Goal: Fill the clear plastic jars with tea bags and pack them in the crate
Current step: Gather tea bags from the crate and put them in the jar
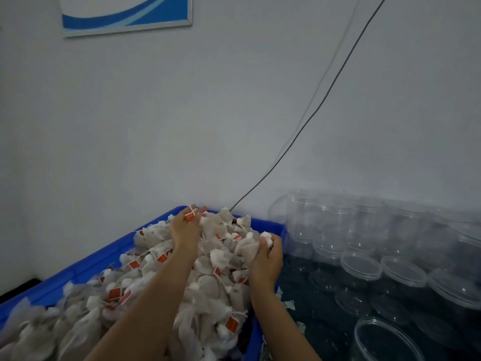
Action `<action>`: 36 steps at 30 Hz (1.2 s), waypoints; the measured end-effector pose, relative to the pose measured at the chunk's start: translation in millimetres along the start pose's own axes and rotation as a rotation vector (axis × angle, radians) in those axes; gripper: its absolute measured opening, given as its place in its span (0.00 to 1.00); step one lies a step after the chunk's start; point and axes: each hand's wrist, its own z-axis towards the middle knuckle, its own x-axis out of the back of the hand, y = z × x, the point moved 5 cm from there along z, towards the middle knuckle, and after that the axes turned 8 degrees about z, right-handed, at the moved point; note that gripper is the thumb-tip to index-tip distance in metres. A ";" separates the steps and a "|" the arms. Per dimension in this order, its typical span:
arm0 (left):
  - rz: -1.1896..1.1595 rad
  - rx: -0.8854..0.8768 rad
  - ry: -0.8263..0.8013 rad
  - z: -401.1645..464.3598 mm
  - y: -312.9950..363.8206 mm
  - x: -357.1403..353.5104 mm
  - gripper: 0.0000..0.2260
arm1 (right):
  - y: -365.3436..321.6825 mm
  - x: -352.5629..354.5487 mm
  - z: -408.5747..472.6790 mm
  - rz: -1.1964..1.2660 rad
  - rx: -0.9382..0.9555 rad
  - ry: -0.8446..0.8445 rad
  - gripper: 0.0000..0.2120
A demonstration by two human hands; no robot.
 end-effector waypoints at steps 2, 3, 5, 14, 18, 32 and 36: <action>0.074 -0.088 -0.080 -1.6 7.7 0.0 0.11 | -0.9 1.1 -1.8 0.025 -0.005 0.016 0.06; 0.171 -0.125 -0.147 -5.4 6.4 -2.2 0.10 | -0.9 1.6 -2.3 0.028 -0.007 0.020 0.06; 0.416 -0.164 -0.284 -13.0 -5.4 -10.1 0.10 | -0.6 2.4 -2.4 0.020 -0.005 0.018 0.05; 0.948 -0.187 -0.528 -39.3 -36.3 -25.5 0.15 | 1.3 0.3 0.8 -0.035 -0.001 -0.003 0.04; 0.695 -0.252 -0.367 -37.3 -16.9 -17.2 0.12 | -2.5 -1.7 -2.3 0.027 -0.002 -0.049 0.05; 0.416 -0.563 -0.495 -118.5 112.9 -63.9 0.10 | -128.9 121.0 3.8 0.160 0.180 -0.065 0.08; 0.350 -0.554 -0.608 -170.9 113.5 -101.3 0.13 | -140.6 190.3 13.2 0.069 0.166 0.017 0.07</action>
